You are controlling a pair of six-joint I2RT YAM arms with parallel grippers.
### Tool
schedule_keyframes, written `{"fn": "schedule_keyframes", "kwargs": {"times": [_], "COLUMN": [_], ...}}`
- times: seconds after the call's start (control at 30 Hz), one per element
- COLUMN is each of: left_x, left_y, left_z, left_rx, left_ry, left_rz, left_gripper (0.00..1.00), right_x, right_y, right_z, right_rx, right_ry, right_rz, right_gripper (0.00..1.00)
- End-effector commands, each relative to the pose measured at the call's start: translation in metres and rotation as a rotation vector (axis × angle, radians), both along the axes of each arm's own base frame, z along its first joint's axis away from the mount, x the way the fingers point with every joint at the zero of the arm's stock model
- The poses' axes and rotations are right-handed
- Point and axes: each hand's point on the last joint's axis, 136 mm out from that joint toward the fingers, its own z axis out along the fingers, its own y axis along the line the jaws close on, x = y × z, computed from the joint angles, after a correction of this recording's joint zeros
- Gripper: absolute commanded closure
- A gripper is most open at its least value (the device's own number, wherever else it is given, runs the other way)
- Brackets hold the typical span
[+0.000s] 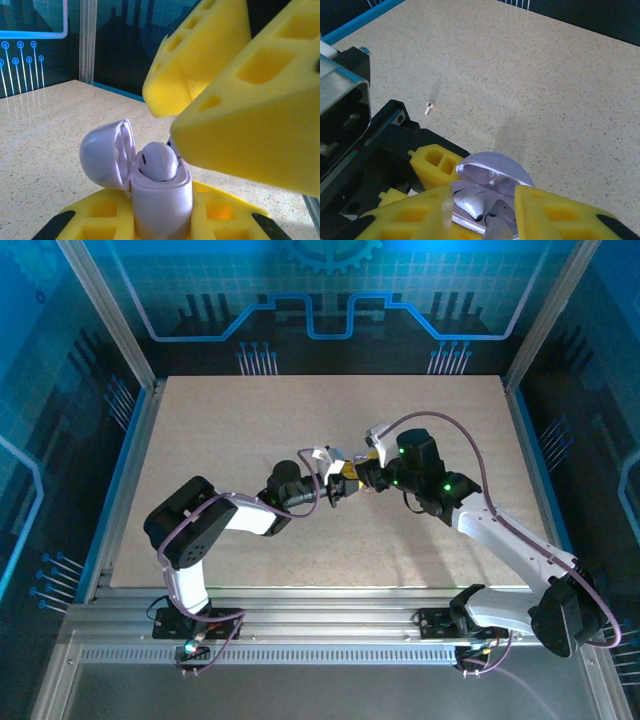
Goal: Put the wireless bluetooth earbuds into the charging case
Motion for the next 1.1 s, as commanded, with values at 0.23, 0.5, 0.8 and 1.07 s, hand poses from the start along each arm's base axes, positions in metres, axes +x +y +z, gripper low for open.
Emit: {"fn": "schedule_keyframes", "kwargs": {"times": [0.23, 0.5, 0.8, 1.07], "left_x": [-0.006, -0.010, -0.013, -0.013], "left_y": [0.010, 0.012, 0.014, 0.015], "left_z": [0.025, 0.028, 0.029, 0.027], "left_rx": [-0.031, -0.017, 0.001, 0.003], "left_ry": [-0.103, -0.138, -0.155, -0.152], "left_rz": [0.010, 0.009, 0.010, 0.012], "left_gripper": [0.91, 0.91, 0.91, 0.91], "right_x": [-0.017, -0.042, -0.046, -0.038], "right_y": [-0.006, -0.004, -0.016, -0.013], "right_z": [0.045, 0.040, 0.024, 0.016], "right_rx": [0.230, 0.302, 0.317, 0.333], "right_ry": [0.072, 0.344, 0.532, 0.569], "right_rz": [0.046, 0.080, -0.079, -0.112], "right_gripper": [0.53, 0.51, 0.47, 0.48]}}
